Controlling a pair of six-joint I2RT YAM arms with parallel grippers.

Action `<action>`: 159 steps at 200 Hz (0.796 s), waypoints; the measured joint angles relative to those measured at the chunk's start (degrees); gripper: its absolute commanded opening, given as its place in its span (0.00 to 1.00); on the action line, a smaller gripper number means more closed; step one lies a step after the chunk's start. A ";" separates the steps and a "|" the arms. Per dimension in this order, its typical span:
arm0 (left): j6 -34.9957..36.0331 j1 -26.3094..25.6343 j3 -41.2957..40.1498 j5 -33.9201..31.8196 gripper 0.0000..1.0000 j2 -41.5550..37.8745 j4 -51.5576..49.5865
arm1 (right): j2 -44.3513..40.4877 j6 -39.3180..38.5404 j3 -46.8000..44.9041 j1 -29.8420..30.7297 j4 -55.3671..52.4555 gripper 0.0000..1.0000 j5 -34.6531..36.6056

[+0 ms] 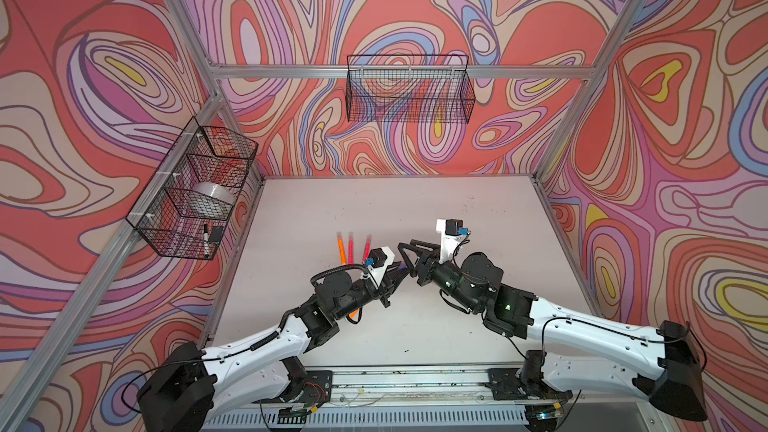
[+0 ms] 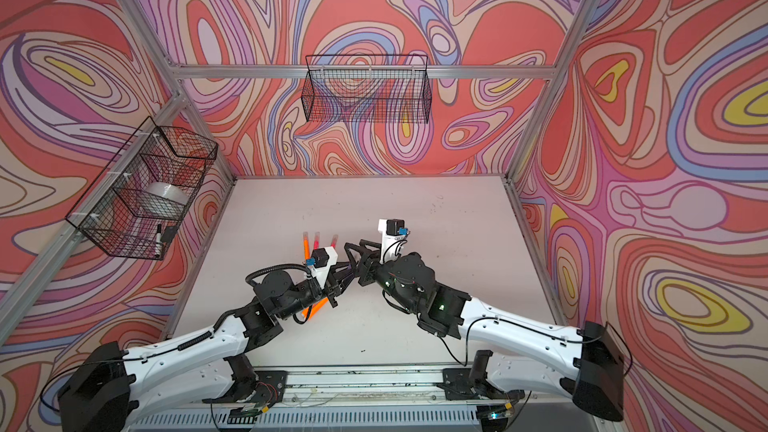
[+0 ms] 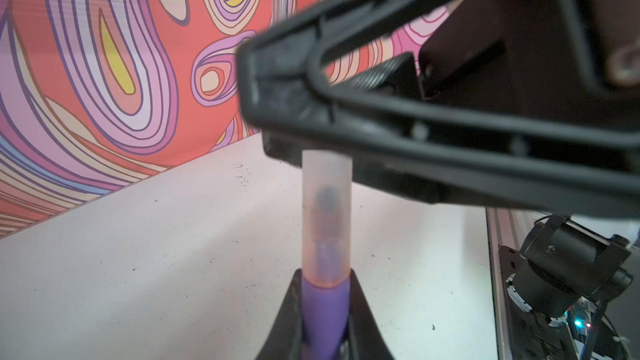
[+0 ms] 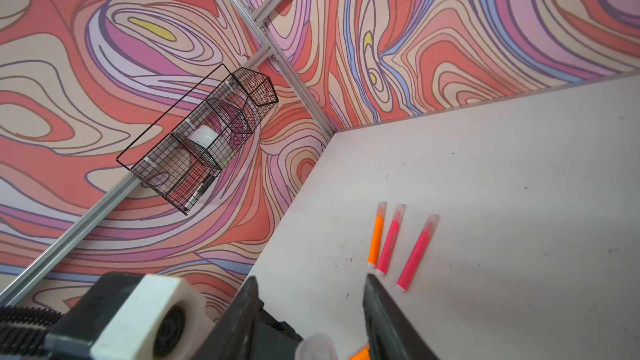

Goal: Insert pens into pen caps
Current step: Put on the pen cap to the pen.

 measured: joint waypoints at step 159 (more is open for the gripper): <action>2.12 0.00 0.00 -0.04 0.00 0.92 0.13 | 1.27 -0.85 2.23 -0.09 -4.31 0.19 -1.53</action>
